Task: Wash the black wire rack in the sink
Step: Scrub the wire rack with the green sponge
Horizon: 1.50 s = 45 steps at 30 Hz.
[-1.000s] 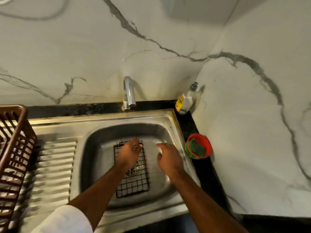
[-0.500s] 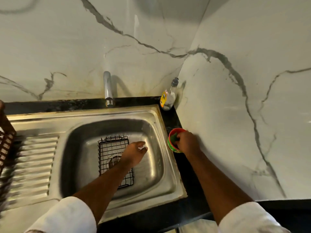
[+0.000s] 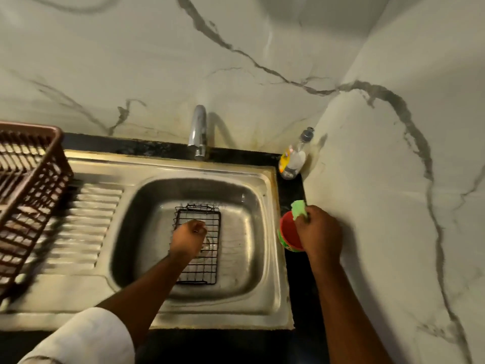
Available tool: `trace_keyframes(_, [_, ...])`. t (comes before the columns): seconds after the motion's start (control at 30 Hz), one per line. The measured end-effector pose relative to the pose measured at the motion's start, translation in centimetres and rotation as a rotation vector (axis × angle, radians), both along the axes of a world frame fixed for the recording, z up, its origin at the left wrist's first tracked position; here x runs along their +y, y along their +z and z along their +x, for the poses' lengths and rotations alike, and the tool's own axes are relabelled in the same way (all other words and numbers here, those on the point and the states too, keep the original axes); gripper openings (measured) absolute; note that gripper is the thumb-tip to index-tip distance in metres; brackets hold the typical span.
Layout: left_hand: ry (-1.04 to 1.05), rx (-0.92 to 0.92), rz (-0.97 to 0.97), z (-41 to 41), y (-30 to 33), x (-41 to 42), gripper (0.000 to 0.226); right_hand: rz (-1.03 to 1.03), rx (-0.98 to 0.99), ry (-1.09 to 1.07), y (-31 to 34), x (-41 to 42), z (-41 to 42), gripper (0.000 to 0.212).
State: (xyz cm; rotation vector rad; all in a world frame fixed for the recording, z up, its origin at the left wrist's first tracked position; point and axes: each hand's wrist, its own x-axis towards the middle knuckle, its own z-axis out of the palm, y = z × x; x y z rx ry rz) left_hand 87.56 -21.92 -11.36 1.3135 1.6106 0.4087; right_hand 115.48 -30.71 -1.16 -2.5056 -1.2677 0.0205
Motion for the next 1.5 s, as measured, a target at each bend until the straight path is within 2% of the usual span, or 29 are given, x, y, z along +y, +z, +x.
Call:
trace_keyframes(0.1, [0.161, 0.08, 0.026, -2.9, -0.8, 0.2, 0.02, 0.272, 0.247, 0.073, 0.6, -0.3, -2.4, 0.016])
trace_keyframes(0.17, [0.195, 0.13, 0.005, -4.7, -1.7, 0.5, 0.022, 0.314, 0.477, 0.124, -0.4, 0.3, -5.1, 0.013])
trace_keyframes(0.23, [0.214, 0.121, -0.059, -5.9, -2.5, 0.8, 0.03, 0.241, 0.741, 0.133, -2.8, 1.1, -7.8, 0.003])
trace_keyframes(0.33, [0.253, 0.058, -0.196, -7.0, -4.2, 1.5, 0.043, 0.09, 1.068, 0.021, -7.1, 2.3, -10.9, 0.008])
trace_keyframes(0.4, [0.25, -0.004, -0.256, -7.3, -5.4, 2.0, 0.036, 0.067, 1.215, -0.08, -8.8, 3.2, -12.4, 0.014])
trace_keyframes(0.47, [0.207, -0.047, -0.307, -7.7, -6.7, 2.7, 0.019, 0.064, 1.263, -0.155, -9.9, 4.0, -13.5, 0.018])
trace_keyframes(0.57, [0.297, -0.163, -0.382, -8.0, -8.1, 3.9, 0.035, 0.054, 1.271, -0.218, -10.4, 5.0, -14.5, 0.013])
trace_keyframes(0.7, [0.433, -0.3, -0.457, -7.9, -9.4, 4.8, 0.038, 0.018, 1.31, -0.335, -10.7, 6.1, -14.9, 0.012])
trace_keyframes(0.77, [0.44, -0.286, -0.465, -7.6, -9.7, 5.2, 0.041, -0.026, 1.373, -0.427, -11.4, 6.3, -15.0, 0.012])
trace_keyframes(0.87, [0.507, -0.266, -0.488, -7.1, -8.0, 5.6, 0.032, -0.082, 1.467, -0.534, -12.6, 6.1, -15.3, 0.019])
trace_keyframes(1.0, [0.421, -0.372, -0.506, -6.4, -6.1, 5.7, 0.028, -0.029, 1.507, -0.621, -13.4, 6.1, -15.1, 0.027])
trace_keyframes(1.1, [0.401, -0.418, -0.381, -6.8, -5.5, 5.4, 0.026, 0.018, 1.524, -0.598, -13.3, 5.8, -14.7, 0.03])
trace_keyframes(1.2, [0.417, -0.57, -0.294, -8.0, -5.3, 5.0, 0.03, 0.092, 1.524, -0.54, -12.6, 5.7, -14.1, 0.029])
trace_keyframes(1.3, [0.444, -0.68, -0.31, -8.8, -4.3, 5.1, 0.03, 0.132, 1.558, -0.497, -11.5, 5.5, -13.3, 0.022])
trace_keyframes(1.5, [0.375, -0.671, -0.429, -8.5, -1.8, 4.2, 0.055, 0.119, 1.614, -0.38, -9.3, 4.4, -14.0, 0.022])
